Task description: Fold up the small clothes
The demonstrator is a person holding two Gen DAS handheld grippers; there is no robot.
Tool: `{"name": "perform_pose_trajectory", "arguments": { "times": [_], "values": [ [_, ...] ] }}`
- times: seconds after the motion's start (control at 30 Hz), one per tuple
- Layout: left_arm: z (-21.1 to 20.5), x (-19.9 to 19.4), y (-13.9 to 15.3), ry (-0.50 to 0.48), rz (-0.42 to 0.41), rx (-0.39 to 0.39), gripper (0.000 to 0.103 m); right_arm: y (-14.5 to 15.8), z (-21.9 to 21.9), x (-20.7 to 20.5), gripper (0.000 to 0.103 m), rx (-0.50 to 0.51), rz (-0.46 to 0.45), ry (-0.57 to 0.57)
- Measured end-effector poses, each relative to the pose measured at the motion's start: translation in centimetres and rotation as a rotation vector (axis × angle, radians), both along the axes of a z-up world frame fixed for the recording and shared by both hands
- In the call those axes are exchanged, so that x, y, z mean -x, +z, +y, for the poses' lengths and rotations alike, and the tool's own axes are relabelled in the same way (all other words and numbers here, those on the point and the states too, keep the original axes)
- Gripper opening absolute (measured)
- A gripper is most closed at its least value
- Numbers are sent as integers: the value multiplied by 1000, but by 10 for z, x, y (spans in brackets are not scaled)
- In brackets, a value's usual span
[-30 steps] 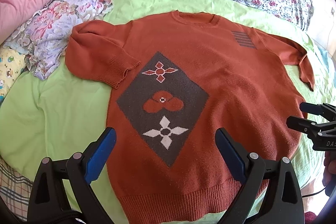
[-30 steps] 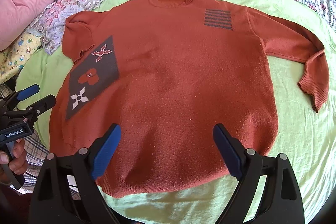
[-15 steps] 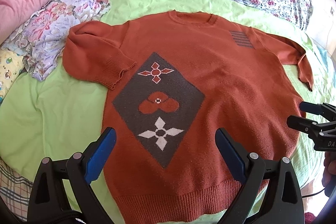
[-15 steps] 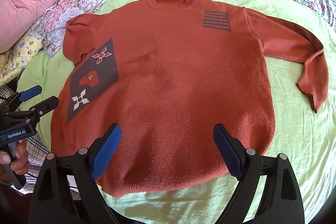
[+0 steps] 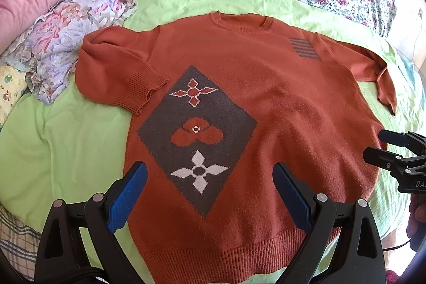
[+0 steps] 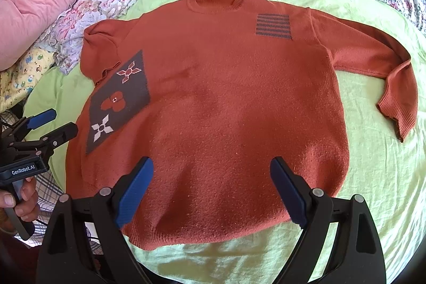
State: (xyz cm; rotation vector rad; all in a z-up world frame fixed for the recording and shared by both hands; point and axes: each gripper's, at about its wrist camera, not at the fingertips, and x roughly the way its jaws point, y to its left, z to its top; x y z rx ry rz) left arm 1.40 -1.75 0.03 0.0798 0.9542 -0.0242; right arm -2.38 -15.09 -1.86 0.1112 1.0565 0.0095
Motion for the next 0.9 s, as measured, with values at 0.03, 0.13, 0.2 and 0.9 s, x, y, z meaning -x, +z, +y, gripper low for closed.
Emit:
{"name": "perform_pose_trajectory", "arguments": {
  "times": [0.03,0.13,0.2,0.9],
  "values": [
    [0,-1,0,-1,1,3,96,0,-1,-1,89,19,0,-1],
    [-1,-5,-1,-2,8,12,96,-2,-7,-2,89,24,-3,-13],
    [-2,-8,-1,-4,8,19,96,-2,-11,-2,89,18,-7,-25],
    [-4,-77,-10,48,66,42,96,13,-141,1,79,66,-60,-266]
  ]
}}
